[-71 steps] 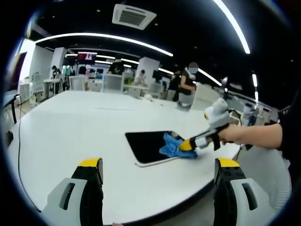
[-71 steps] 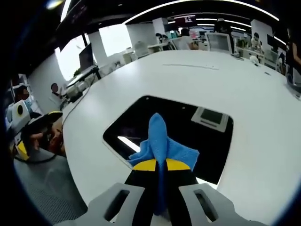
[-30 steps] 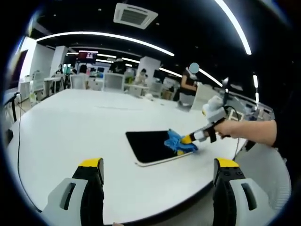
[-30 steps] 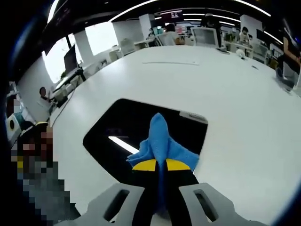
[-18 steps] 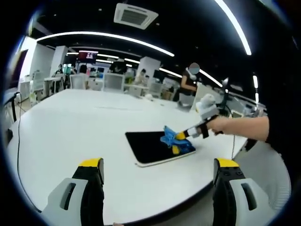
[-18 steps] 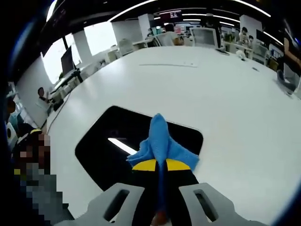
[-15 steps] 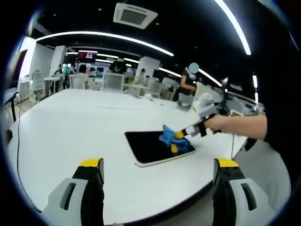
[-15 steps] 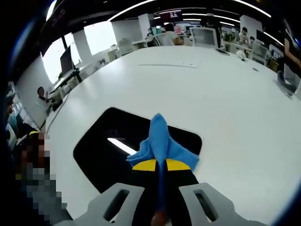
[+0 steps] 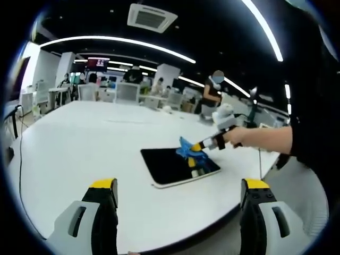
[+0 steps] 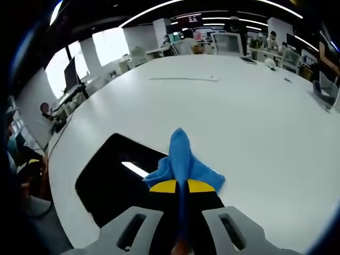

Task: Wipe the mirror surface with the cleaning cloth until all visible marks leave the cleaned area.

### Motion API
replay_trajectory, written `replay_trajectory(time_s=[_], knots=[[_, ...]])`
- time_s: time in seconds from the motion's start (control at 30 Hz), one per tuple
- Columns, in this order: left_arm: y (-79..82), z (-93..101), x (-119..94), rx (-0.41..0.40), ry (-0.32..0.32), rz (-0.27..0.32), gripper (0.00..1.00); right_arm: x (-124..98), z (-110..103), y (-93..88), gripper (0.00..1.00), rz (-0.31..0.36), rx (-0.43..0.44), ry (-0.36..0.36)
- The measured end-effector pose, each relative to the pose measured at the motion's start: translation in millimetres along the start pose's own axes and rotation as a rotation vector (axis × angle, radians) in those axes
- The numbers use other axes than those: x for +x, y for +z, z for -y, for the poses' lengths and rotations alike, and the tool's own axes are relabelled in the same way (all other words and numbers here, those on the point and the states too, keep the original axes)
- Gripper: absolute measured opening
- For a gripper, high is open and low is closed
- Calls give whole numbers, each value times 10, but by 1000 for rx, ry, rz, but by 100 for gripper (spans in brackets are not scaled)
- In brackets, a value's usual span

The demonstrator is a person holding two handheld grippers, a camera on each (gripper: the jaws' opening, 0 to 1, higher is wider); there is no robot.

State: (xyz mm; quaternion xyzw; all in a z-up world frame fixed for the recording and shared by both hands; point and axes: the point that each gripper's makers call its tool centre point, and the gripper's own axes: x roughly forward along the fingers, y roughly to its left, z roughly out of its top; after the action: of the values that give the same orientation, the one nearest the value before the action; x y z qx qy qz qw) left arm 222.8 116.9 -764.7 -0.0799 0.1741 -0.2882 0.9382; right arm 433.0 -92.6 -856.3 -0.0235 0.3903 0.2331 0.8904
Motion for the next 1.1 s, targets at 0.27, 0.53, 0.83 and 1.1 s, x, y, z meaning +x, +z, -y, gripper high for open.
replay_trajectory(time_s=[0.27,0.53,0.83,1.1], knots=[[-15,6,-7,-4,-2,-5,96,55,41,76,0,12,-21,-18],[-15,2,-6,-10,-2,-5,96,92,77,137,0,42,-60,-43],[-20,13,3,-4,-10,-12,97,112,70,175,0,46,-70,-58],[-26,25,3,4,-17,-17,97,-17,106,231,0,22,-91,-63]])
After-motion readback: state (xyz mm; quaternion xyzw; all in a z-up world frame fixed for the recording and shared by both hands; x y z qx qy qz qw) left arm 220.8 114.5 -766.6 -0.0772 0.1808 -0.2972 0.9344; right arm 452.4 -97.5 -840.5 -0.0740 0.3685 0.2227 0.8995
